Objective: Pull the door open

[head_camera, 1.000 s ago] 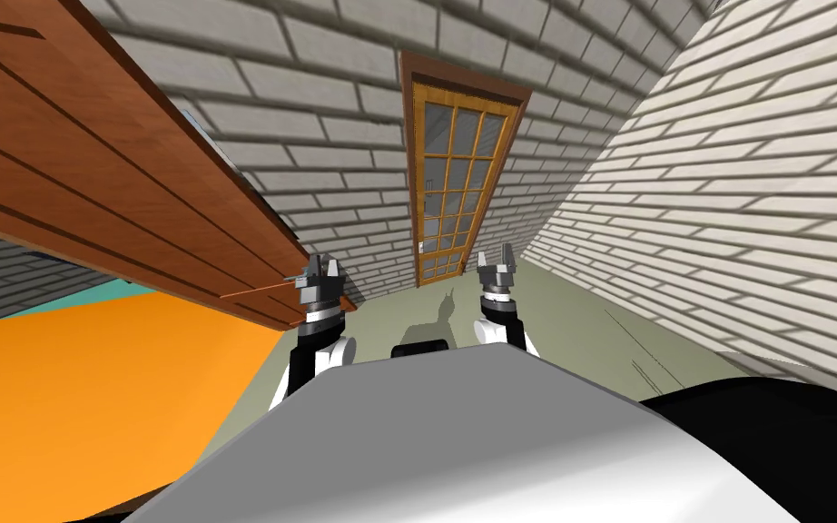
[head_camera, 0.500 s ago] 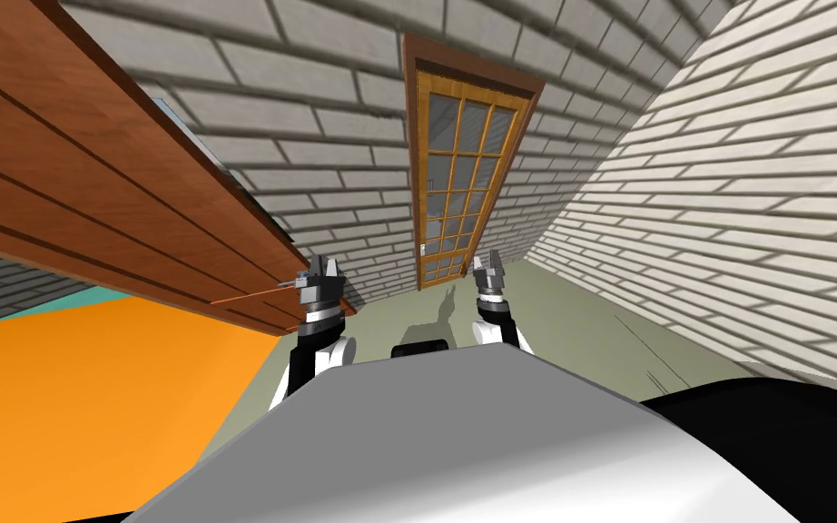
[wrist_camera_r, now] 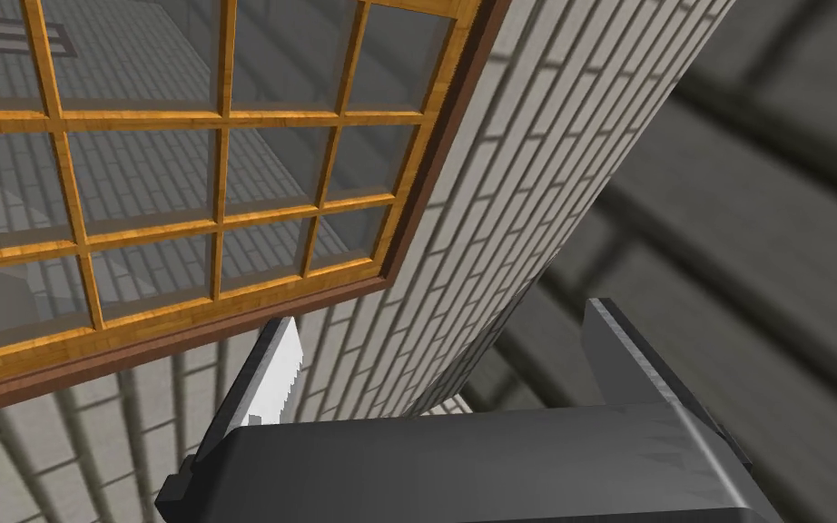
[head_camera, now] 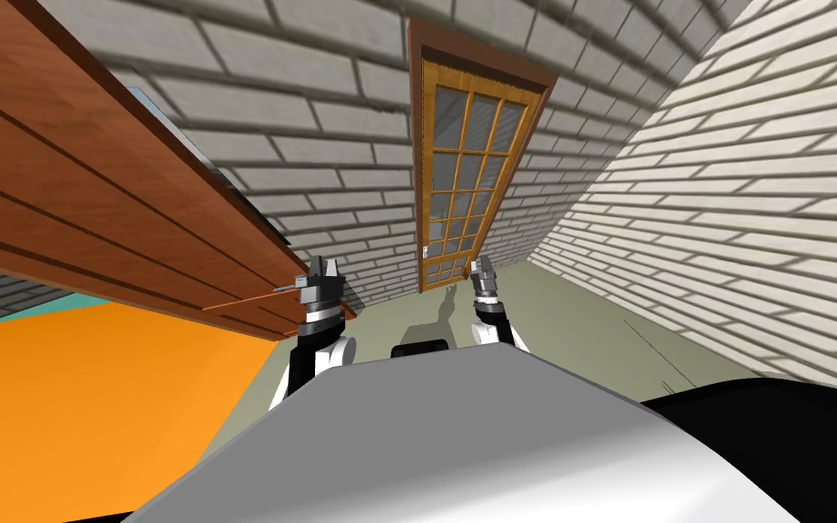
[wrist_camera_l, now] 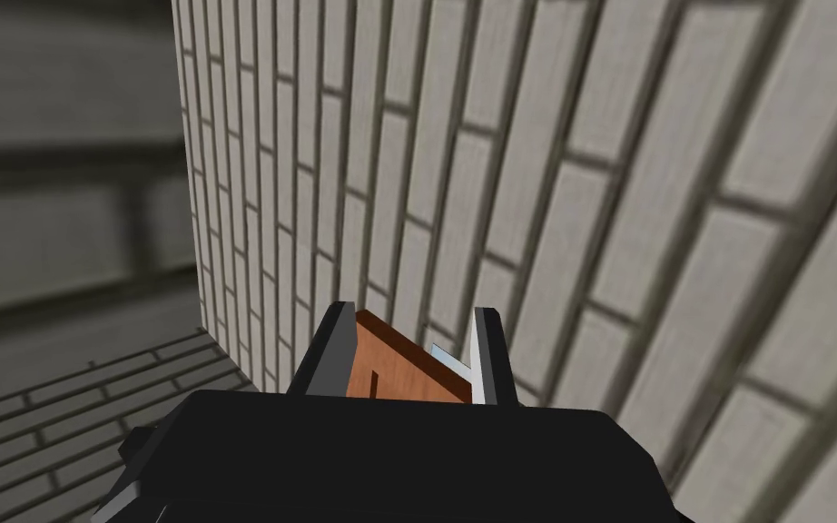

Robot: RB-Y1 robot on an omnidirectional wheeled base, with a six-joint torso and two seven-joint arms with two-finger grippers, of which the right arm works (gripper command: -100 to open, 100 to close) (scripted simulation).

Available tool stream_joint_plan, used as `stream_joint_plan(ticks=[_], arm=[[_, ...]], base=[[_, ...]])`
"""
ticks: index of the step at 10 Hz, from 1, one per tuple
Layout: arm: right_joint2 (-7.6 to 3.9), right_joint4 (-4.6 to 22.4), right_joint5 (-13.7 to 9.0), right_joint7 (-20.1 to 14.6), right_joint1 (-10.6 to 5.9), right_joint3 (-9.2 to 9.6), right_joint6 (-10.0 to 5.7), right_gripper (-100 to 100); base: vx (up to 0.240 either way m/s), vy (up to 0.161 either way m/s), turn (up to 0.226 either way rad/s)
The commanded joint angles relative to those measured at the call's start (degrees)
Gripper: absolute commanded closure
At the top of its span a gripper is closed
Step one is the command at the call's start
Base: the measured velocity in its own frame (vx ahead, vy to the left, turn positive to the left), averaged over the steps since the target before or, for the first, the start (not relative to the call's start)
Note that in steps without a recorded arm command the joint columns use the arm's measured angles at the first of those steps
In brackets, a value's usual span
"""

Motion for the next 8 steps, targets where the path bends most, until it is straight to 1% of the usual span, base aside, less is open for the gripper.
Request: stream_joint_plan(ticks=[1,8], arm=[[-0.34,1.65,0.35,1.81,0.08,0.24,-0.76,-100],[-2.12,9.19,1.62,9.29,-0.94,0.53,-3.13,-100]], base=[[0.09,0.026,0.009],[0.097,0.025,0.005]])
